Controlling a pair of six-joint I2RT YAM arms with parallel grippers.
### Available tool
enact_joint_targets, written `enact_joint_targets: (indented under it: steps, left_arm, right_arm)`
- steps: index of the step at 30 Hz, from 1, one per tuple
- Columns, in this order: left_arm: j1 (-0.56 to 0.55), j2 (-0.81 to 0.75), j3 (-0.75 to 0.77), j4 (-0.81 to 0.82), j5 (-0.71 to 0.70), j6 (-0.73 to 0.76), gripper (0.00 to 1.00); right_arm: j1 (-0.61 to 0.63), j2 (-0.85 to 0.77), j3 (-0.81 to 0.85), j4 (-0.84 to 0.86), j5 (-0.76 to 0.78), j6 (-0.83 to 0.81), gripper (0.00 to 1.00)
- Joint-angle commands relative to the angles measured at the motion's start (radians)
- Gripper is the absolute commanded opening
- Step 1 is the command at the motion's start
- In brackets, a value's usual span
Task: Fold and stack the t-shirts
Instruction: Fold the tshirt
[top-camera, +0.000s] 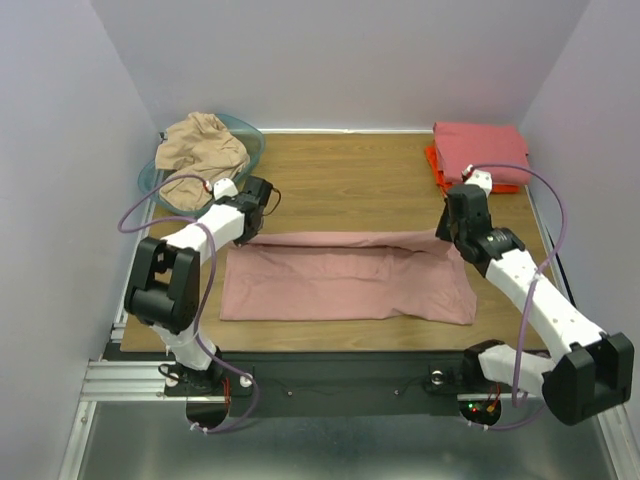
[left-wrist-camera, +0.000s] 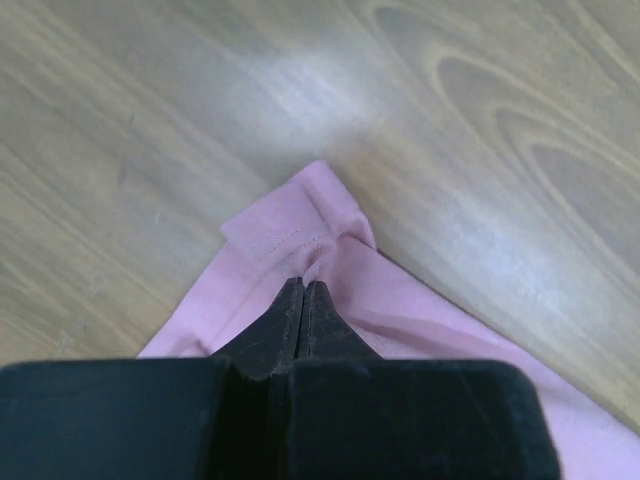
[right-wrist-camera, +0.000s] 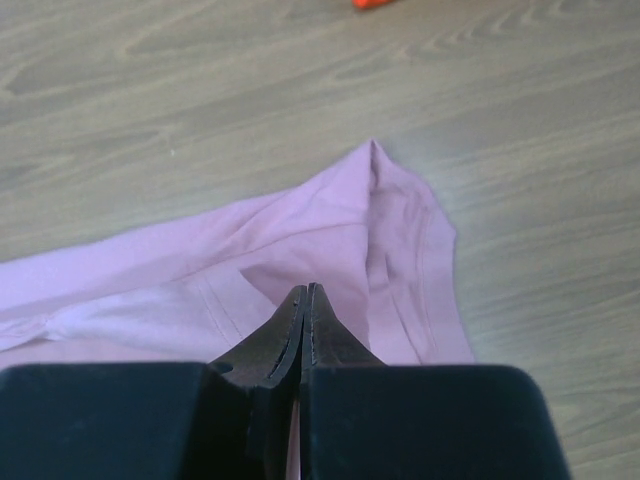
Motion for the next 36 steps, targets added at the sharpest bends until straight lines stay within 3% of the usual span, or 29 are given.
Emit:
enact_joint_targets:
  steps: [1,10,12,15,17,18,21,22,23,27,31,36]
  left_arm:
    - [-0.013,-0.145,-0.12,0.052,0.005,-0.058,0.0]
    - [-0.03,-0.167,-0.283,0.11,0.065,-0.124,0.0]
    - [-0.033,-0.167,-0.309,0.11,0.094,-0.13,0.14]
    - [-0.036,-0.207,-0.34,0.097,0.095,-0.155,0.26]
    - [-0.036,-0.256,-0.361,0.063,0.073,-0.179,0.4]
    - [-0.036,-0.273,-0.369,0.048,0.062,-0.193,0.58]
    - [-0.036,-0.339,-0.36,-0.014,0.033,-0.224,0.83]
    - [-0.036,-0.368,-0.342,-0.026,0.025,-0.222,0.98]
    - [-0.036,-0.382,-0.329,-0.047,0.022,-0.219,0.98]
    - [-0.036,-0.431,-0.259,-0.049,0.032,-0.202,0.98]
    - [-0.038,-0.408,-0.211,0.012,0.095,-0.129,0.98]
    - [-0.044,-0.313,-0.205,0.159,0.244,-0.044,0.98]
  right_arm:
    - [0.006,-0.089,-0.068,-0.002,-0.036,0.041,0.01]
    - [0.006,-0.167,-0.208,-0.117,-0.019,0.203,0.05]
    - [0.006,-0.175,-0.226,-0.148,-0.022,0.263,0.1]
    - [0.006,-0.212,-0.262,-0.213,-0.057,0.328,0.15]
    - [0.006,-0.262,-0.288,-0.26,-0.061,0.396,0.43]
    - [0.006,-0.279,-0.289,-0.269,-0.06,0.414,0.53]
    - [0.006,-0.336,-0.26,-0.268,-0.091,0.4,0.85]
    - [0.006,-0.342,-0.253,-0.26,-0.08,0.391,0.91]
    - [0.006,-0.342,-0.245,-0.254,-0.079,0.365,1.0]
    - [0.006,-0.294,-0.225,-0.146,-0.224,0.267,1.0]
    - [0.006,-0.157,-0.231,0.096,-0.511,0.193,1.0]
    - [0.006,0.059,-0.122,0.189,-0.458,0.115,1.0]
